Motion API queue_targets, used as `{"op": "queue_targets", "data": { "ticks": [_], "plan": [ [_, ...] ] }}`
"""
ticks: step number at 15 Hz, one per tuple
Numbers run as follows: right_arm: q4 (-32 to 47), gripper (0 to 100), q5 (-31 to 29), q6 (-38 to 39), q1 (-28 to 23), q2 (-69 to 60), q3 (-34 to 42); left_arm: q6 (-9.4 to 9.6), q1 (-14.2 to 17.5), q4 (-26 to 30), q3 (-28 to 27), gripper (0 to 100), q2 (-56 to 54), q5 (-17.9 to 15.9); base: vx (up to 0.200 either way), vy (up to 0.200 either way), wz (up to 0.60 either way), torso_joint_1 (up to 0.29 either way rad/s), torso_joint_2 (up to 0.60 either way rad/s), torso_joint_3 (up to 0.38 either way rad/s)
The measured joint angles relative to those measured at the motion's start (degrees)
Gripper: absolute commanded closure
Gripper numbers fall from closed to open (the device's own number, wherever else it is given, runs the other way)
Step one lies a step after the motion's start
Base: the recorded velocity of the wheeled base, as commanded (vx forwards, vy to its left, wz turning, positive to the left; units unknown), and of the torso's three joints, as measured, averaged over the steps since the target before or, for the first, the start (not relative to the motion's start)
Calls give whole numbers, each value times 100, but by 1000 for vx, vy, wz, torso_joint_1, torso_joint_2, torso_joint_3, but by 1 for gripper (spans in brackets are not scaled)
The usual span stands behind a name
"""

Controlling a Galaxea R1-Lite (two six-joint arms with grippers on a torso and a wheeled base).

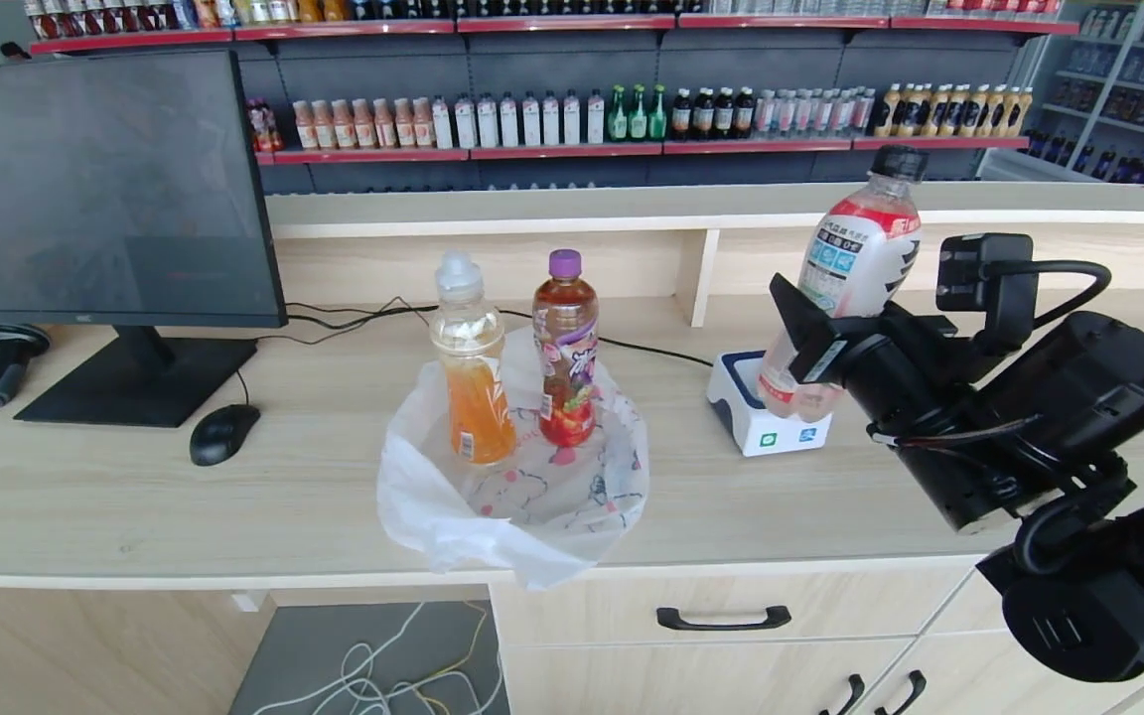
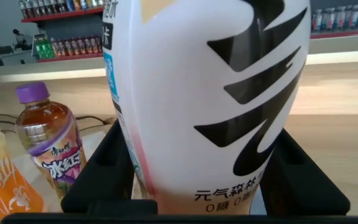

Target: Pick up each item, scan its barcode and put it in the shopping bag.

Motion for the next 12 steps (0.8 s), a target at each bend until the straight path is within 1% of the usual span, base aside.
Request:
{"op": "queue_targets", "data": {
  "ticks": [3,7,10,12],
  "plan": [
    [-11,100,12,2,94,-7,21,0,-1,0,0,0,0,-1,0,0,0,0,0,0],
    [6,100,20,-5,450,1,84,2,5,0,0,0,0,-4,0,0,0,0,0,0],
    [-9,100,1,-7,477,1,106,0,5,-2,0,0,0,-1,0,0,600,4,1,2],
    [-39,100,4,-7,508,-41,216,2,0,-7,0,0,0,-6,0,0,0,0,0,0]
  ]
}}
